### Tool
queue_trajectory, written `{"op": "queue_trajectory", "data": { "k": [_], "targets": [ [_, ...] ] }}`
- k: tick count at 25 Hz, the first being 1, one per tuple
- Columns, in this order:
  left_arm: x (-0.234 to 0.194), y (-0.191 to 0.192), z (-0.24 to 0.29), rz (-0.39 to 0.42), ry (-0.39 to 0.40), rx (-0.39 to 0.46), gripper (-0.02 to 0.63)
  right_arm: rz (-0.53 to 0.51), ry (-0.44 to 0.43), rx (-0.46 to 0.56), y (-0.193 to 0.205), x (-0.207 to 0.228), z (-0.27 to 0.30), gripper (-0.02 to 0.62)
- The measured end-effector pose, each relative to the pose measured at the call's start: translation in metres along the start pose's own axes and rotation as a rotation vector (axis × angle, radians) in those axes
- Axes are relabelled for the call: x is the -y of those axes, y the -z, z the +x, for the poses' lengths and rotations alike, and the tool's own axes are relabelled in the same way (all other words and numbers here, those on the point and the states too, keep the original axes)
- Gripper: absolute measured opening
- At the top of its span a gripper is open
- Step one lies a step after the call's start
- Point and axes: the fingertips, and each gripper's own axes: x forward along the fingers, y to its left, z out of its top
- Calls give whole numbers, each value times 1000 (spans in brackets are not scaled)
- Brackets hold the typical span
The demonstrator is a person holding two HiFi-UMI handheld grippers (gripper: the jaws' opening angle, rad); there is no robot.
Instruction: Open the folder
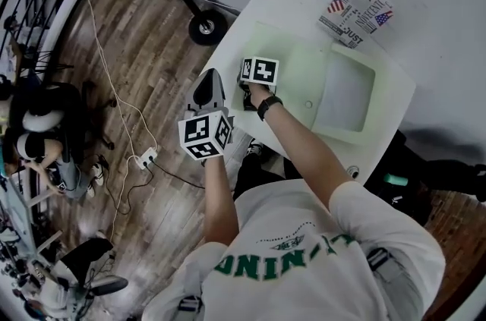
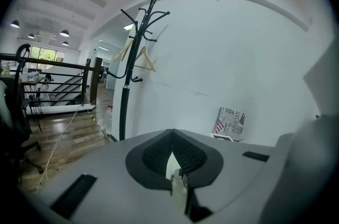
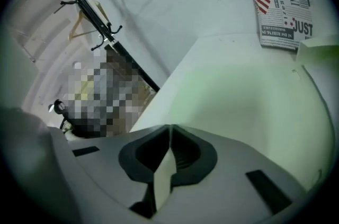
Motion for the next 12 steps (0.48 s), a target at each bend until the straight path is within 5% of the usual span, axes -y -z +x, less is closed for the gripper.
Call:
{"op": "queue_trajectory", "data": {
  "k": [1,4,12],
  "targets": [
    [-2,2,-1,-2,-4,-5,13,27,21,-4,4,5,6,18],
    [-5,4,-4,3,-10,-14,14,79,46,-46,18,17,21,14],
    [4,6,-14,23,-2,-20,14,-12,31,-29,18,18,24,14]
  ]
}}
